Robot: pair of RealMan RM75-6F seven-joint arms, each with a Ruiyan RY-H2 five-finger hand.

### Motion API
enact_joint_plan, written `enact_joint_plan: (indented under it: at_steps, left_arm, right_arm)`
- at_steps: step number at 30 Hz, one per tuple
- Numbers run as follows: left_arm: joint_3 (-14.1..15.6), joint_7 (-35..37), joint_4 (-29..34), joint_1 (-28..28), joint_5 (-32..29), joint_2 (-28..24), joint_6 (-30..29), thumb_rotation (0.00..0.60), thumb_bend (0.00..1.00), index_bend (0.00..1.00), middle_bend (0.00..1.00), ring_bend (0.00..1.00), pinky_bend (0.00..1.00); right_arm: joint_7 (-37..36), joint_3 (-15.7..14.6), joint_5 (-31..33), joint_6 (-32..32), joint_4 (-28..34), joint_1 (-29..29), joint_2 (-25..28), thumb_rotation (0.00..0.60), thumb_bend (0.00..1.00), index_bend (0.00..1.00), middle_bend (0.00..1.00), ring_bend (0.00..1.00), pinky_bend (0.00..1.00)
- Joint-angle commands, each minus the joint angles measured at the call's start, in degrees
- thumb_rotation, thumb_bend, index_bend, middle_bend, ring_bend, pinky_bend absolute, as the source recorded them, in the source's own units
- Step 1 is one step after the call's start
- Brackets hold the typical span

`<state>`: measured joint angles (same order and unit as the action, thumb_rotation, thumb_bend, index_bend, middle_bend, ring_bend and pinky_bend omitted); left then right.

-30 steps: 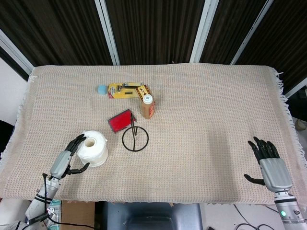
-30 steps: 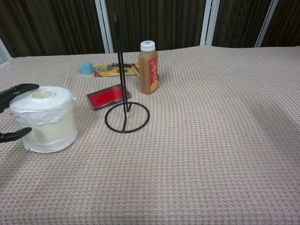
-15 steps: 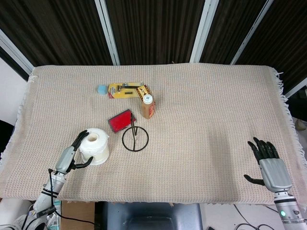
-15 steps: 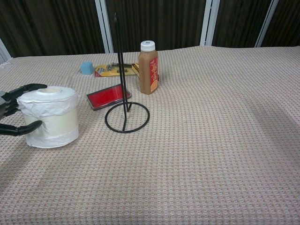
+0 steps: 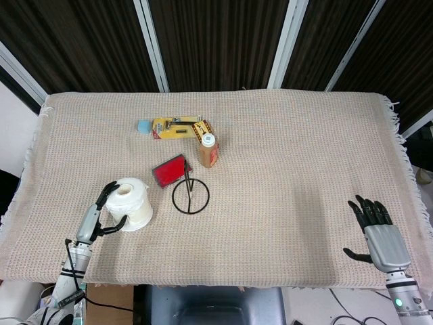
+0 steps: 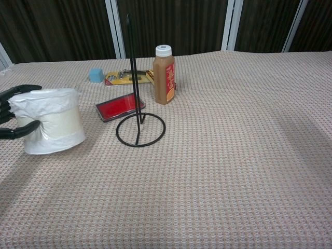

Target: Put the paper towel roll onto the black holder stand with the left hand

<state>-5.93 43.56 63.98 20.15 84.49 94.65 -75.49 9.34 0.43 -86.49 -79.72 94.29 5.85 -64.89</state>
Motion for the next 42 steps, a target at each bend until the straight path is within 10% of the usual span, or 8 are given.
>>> enact_joint_plan:
  at_steps: [1,8,20,42]
  left_arm:
    - [-1.6,-1.5,-1.4,-1.3,1.7,1.3,-6.9,0.6,0.8,0.72,0.85,0.87,1.0]
    - [-5.4,0.0,-2.3,-1.5,5.2,2.2,-19.2,0.6,0.8,0.72,0.85,0.87,1.0]
    - [-13.0,-10.8,27.0,6.4,7.9,-4.6,-17.6,0.6,0.8,0.72,0.84,0.87,1.0]
    - [-17.7,-22.9,15.3,19.4,2.3,6.0,-9.2,0.6,0.8,0.72,0.84,0.86,1.0]
  right_arm:
    - [0.0,-0.1,-0.1,0.0,0.1,0.0,0.1,0.6,0.06,0.0,0.0,0.0,0.0]
    - [-0.4,-0.4,-0.7,-0.2,0.5,-0.2,0.4,0.6,0.06,0.0,0.0,0.0,0.0]
    - [-0.3,-1.0,-1.3,0.6,0.7,0.0,0.4,0.6,0.06,0.0,0.0,0.0,0.0]
    - [-3.8,-0.7,-0.8,1.0,1.4,0.2,2.4,0.6,0.06,0.0,0.0,0.0,0.0]
